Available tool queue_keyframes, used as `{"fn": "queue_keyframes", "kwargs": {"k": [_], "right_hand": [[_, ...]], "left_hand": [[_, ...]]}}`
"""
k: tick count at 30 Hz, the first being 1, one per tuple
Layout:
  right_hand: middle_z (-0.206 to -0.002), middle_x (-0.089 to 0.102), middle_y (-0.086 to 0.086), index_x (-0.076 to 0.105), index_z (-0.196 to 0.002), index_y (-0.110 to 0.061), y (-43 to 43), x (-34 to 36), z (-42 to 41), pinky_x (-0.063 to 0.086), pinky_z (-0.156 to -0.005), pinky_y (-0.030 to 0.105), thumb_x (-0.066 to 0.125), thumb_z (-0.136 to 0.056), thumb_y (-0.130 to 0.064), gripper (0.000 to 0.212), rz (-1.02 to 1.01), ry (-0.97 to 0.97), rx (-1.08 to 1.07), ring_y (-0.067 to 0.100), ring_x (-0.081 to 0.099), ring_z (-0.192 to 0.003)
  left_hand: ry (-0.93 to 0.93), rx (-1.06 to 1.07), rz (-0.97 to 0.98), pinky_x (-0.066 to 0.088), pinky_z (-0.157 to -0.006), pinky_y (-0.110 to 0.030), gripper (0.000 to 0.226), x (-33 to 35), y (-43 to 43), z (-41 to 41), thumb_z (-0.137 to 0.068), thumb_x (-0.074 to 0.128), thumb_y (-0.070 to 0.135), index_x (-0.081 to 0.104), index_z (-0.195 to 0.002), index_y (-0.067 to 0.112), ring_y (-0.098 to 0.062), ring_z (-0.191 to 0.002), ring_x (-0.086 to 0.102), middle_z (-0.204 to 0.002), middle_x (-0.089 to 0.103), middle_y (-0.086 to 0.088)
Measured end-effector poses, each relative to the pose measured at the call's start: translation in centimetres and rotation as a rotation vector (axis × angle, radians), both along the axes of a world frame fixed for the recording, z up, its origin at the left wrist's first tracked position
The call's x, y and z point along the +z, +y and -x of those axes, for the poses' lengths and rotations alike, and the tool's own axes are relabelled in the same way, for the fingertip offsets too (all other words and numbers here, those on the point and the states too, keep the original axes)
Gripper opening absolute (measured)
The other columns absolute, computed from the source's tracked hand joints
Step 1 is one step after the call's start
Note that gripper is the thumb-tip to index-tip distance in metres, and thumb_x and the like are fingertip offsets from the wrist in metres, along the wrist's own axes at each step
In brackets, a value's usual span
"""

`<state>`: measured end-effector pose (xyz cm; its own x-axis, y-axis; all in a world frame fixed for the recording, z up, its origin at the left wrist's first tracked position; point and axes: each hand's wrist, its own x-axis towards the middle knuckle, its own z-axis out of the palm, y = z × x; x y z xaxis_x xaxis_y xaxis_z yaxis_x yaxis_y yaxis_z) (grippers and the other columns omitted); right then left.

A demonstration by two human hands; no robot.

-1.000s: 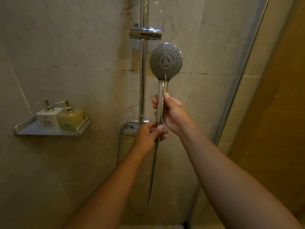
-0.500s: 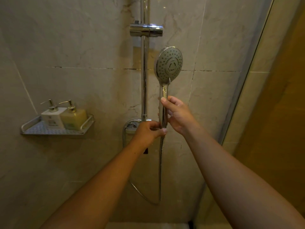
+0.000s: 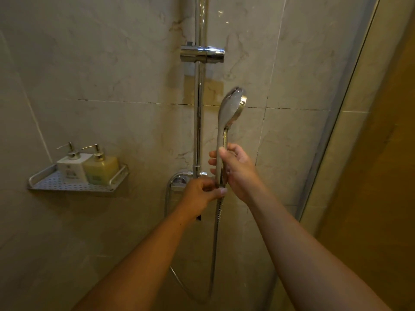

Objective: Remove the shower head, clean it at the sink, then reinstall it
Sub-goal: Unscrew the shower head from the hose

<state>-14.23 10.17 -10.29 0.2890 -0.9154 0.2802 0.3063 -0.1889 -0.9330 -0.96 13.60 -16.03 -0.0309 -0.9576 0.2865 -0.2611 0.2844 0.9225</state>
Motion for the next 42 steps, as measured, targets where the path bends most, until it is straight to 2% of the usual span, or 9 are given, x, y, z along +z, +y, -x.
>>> {"fn": "queue_keyframes", "kwargs": {"k": [4, 9, 15, 20, 25, 28, 31, 37, 42], "right_hand": [[-0.112, 0.072, 0.011, 0.055, -0.119, -0.011, 0.1, -0.4, 0.0, 0.059, -0.080, 0.034, 0.071, -0.091, -0.018, 0.032, 0.105, 0.159, -0.053, 0.023, 0.072, -0.100], [-0.088, 0.058, 0.009, 0.061, -0.102, 0.002, 0.1, -0.7, 0.8, 0.053, -0.086, 0.054, 0.069, -0.092, -0.019, 0.025, 0.165, 0.186, -0.032, 0.028, 0.058, -0.086], [-0.104, 0.066, 0.021, 0.062, -0.114, -0.002, 0.1, -1.0, 1.8, 0.055, -0.088, 0.042, 0.063, -0.095, -0.011, 0.021, 0.082, 0.073, 0.003, 0.033, 0.066, -0.098], [-0.112, 0.075, 0.008, 0.060, -0.126, -0.014, 0.4, -0.7, 1.9, 0.058, -0.074, 0.023, 0.052, -0.102, -0.012, 0.025, 0.079, 0.138, 0.015, 0.020, 0.073, -0.103], [-0.110, 0.071, 0.006, 0.051, -0.121, -0.025, 0.8, -0.5, 0.9, 0.059, -0.086, 0.036, 0.070, -0.092, -0.017, 0.035, 0.125, 0.225, -0.050, 0.023, 0.071, -0.103], [-0.098, 0.071, 0.010, 0.050, -0.113, -0.016, 0.9, -0.2, 0.6, 0.059, -0.090, 0.045, 0.074, -0.087, -0.009, 0.036, 0.123, 0.173, -0.070, 0.037, 0.071, -0.101], [-0.105, 0.073, 0.020, 0.050, -0.116, -0.004, 0.9, 0.1, 0.8, 0.058, -0.092, 0.046, 0.071, -0.089, -0.009, 0.034, 0.133, 0.157, -0.047, 0.037, 0.071, -0.101], [-0.113, 0.075, 0.011, 0.051, -0.124, 0.002, 1.1, 0.3, 1.3, 0.057, -0.074, 0.021, 0.053, -0.101, -0.011, 0.027, 0.127, 0.103, 0.084, 0.022, 0.073, -0.104], [-0.103, 0.069, 0.013, 0.056, -0.114, -0.002, 0.9, 0.3, 1.3, 0.057, -0.082, 0.039, 0.060, -0.098, -0.017, 0.022, 0.170, 0.199, -0.055, 0.025, 0.069, -0.096]], "left_hand": [[0.010, -0.009, 0.003, 0.048, -0.067, -0.005, 0.010, -0.5, 0.7, -0.2, -0.086, 0.074, 0.018, 0.072, -0.088, 0.028, 0.006, -0.083, 0.068, -0.084, 0.074, 0.015], [0.004, -0.017, -0.035, 0.049, -0.076, -0.015, 0.008, -0.9, 1.4, -0.2, -0.089, 0.069, 0.023, 0.070, -0.093, 0.030, 0.002, -0.089, 0.068, -0.090, 0.073, 0.013], [0.037, -0.028, -0.041, 0.049, -0.076, -0.019, 0.009, -1.2, 1.5, 0.2, -0.089, 0.070, 0.021, 0.071, -0.094, 0.028, 0.001, -0.086, 0.070, -0.087, 0.074, 0.011], [0.072, -0.026, -0.032, 0.053, -0.074, -0.013, 0.013, -1.6, 1.2, 0.7, -0.087, 0.072, 0.020, 0.072, -0.095, 0.031, -0.002, -0.091, 0.071, -0.094, 0.076, 0.012], [0.074, 0.014, -0.045, 0.050, -0.084, -0.025, 0.017, -2.1, 0.7, 1.5, -0.086, 0.073, 0.020, 0.072, -0.091, 0.036, 0.001, -0.091, 0.070, -0.095, 0.076, 0.018], [0.066, 0.036, -0.044, 0.052, -0.088, -0.030, 0.014, -2.2, 0.7, 1.5, -0.085, 0.074, 0.022, 0.072, -0.089, 0.036, -0.001, -0.090, 0.071, -0.092, 0.076, 0.018], [0.049, 0.025, -0.036, 0.050, -0.079, -0.021, 0.009, -1.9, 1.1, 1.4, -0.086, 0.073, 0.026, 0.072, -0.091, 0.033, 0.001, -0.087, 0.071, -0.090, 0.076, 0.018], [0.004, 0.011, -0.010, 0.044, -0.059, -0.005, 0.014, -1.0, 1.9, 1.1, -0.089, 0.070, 0.021, 0.069, -0.079, 0.032, 0.011, -0.067, 0.064, -0.069, 0.070, 0.025], [-0.003, 0.036, 0.006, 0.046, -0.065, -0.008, 0.012, -0.5, 1.8, 1.3, -0.088, 0.072, 0.021, 0.070, -0.082, 0.031, 0.008, -0.072, 0.067, -0.072, 0.073, 0.019]]}}
